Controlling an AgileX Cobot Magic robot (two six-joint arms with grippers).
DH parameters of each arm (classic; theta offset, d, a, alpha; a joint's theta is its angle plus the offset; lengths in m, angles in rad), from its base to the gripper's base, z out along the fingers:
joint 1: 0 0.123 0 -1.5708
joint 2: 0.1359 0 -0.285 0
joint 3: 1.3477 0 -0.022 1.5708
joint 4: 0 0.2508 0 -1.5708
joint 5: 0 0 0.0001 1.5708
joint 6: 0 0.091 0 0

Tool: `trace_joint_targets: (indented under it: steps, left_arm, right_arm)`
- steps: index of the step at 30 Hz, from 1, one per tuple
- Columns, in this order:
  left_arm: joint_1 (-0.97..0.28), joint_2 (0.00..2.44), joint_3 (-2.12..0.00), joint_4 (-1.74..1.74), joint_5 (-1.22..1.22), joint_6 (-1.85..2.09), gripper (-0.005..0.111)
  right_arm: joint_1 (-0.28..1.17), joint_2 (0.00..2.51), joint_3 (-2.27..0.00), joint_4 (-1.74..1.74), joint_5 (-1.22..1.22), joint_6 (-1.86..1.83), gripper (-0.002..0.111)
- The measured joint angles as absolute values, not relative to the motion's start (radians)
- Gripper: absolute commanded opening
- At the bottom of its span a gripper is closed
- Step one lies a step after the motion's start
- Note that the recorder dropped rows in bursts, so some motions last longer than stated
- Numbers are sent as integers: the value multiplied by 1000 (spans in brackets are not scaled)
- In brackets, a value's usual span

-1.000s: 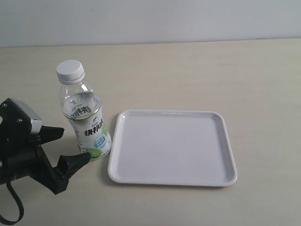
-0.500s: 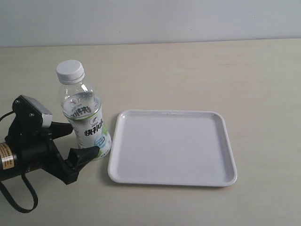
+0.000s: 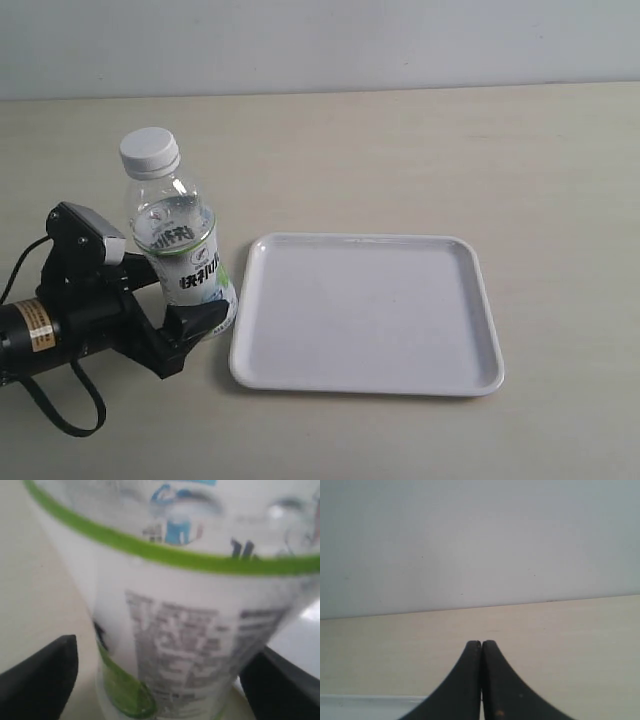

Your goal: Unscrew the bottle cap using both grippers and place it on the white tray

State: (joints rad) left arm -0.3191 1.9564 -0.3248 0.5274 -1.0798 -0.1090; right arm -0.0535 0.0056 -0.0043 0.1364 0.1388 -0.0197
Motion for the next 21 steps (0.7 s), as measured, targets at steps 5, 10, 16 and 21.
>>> trace_joint_targets:
  steps: [5, 10, 16, 21]
  left_arm:
    - [-319, 1979, -364, 527, -1084, -109, 84]
    - [-319, 1981, -376, 534, -1089, -109, 84]
    - [-319, 1981, -394, 537, -1091, -109, 84]
    - [-319, 1981, -394, 541, -1087, -109, 84]
  right_arm:
    - [-54, 6, -4, 136, 139, -20, 0]
    - [-54, 6, -4, 136, 139, -20, 0]
    - [-54, 6, -4, 136, 139, -20, 0]
    - [-54, 6, -4, 136, 139, -20, 0]
